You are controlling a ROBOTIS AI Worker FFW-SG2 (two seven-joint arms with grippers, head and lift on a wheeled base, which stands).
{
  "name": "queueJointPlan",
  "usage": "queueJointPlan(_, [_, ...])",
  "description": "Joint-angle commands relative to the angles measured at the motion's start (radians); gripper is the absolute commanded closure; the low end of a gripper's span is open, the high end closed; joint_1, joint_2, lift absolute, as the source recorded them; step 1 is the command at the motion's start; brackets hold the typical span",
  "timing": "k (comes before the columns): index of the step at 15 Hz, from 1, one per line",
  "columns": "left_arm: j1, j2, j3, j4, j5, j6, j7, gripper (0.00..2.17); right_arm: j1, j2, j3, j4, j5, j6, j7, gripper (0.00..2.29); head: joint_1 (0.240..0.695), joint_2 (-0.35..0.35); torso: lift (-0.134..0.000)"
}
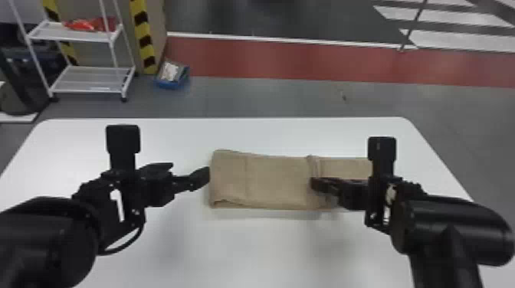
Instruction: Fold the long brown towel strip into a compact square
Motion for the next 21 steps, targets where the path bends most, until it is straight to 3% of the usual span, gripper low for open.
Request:
queueJointPlan(1, [0.000, 0.000, 0.001, -0.001, 0.003, 0.000, -0.001, 0.03, 0.001, 0.001, 0.000, -0.011, -0.001, 0.014, 0.000, 0.83, 0.695, -0.118, -0.124])
queueJointPlan(7, [0.006, 0.003, 0.009, -0.011, 0.006, 0.003, -0.002, 0.03, -0.001, 0.001, 0.008, -0.045, -0.007, 0.027, -0.003, 0.86, 0.695, -0.115, -0.124])
queueJointPlan(8, [0.006, 0.003, 0.010, -0.011, 0.007, 0.003, -0.002, 0.03, -0.007, 0.001, 0.008, -0.045, -0.007, 0.054, 0.000, 1.24, 0.695, -0.114, -0.124])
queueJointPlan(11, [0.008, 0.003, 0.012, -0.011, 0.009, 0.009, -0.002, 0.03, -0.008, 0.001, 0.008, -0.046, -0.007, 0.057, 0.009, 1.44, 0.695, -0.109, -0.124])
queueJointPlan(17, [0.006, 0.001, 0.013, -0.011, 0.009, 0.019, -0.001, 0.03, 0.021, 0.001, 0.009, -0.160, -0.044, 0.110, 0.011, 1.45, 0.695, -0.104, -0.124])
queueJointPlan(21, [0.014, 0.003, 0.029, -0.024, 0.012, 0.022, -0.001, 0.03, 0.016, 0.001, -0.061, -0.252, -0.118, 0.229, 0.026, 1.45, 0.695, -0.100, -0.124])
